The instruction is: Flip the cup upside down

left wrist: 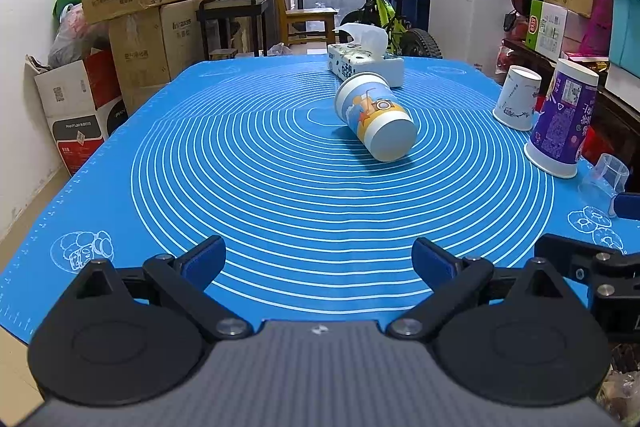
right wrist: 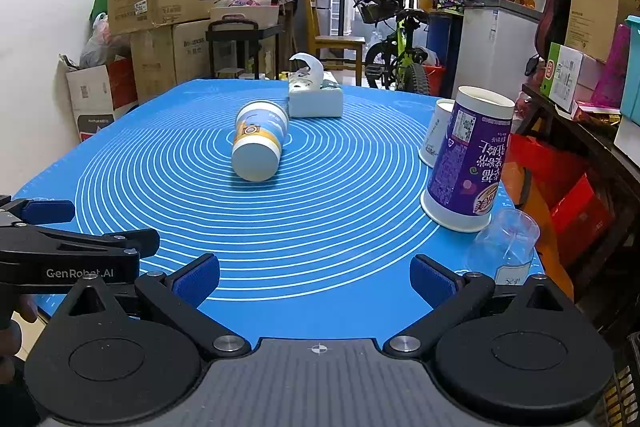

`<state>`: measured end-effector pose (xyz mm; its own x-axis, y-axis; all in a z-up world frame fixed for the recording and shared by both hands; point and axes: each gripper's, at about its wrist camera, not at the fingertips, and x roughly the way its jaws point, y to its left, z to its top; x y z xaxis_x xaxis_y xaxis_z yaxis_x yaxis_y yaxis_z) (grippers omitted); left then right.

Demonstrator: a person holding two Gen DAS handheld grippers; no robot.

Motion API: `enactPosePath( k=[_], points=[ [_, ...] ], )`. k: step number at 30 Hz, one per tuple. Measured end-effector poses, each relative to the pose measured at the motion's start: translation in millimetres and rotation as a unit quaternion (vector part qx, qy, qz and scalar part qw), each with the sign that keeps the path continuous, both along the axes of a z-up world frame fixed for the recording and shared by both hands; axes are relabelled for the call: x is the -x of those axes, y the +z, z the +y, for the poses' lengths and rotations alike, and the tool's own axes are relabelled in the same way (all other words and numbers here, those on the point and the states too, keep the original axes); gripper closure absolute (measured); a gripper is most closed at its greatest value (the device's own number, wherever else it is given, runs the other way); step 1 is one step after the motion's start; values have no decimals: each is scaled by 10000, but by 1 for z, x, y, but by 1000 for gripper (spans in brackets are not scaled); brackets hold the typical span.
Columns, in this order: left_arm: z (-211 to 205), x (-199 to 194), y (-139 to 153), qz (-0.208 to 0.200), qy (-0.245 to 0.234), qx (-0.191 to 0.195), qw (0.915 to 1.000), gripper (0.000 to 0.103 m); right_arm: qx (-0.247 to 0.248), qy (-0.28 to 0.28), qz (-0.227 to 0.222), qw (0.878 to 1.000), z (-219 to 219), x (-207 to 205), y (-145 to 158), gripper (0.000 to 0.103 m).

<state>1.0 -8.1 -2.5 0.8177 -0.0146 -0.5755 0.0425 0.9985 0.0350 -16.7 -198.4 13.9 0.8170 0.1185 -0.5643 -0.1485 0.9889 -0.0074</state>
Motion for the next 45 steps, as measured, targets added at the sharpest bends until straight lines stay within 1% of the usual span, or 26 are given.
enactPosePath(
  k=[22, 28, 31, 37, 40, 45],
  points=[
    [1, -1, 0, 21, 20, -13, 10000, 5, -64, 8, 38, 10000, -3, -2, -2, 2],
    [0, -10, 4, 84, 53, 7, 10000, 5, -109, -62, 15, 9999, -9, -11, 2, 2],
    [-4, -19, 9, 74, 142, -87, 9998, 5, -85, -133, -21, 9999, -13, -24, 7, 2],
    [-7, -56, 26, 15, 142, 124, 9998, 5, 34, -209, -216, 9995, -19, -54, 21, 2],
    [-12, -79, 30, 103, 81, 270, 9995, 5, 30, -238, -235, 9994, -24, -72, 24, 2],
    [-27, -116, 20, 285, 88, 221, 9993, 5, -25, -315, -125, 9994, -34, -104, 19, 2]
  ],
)
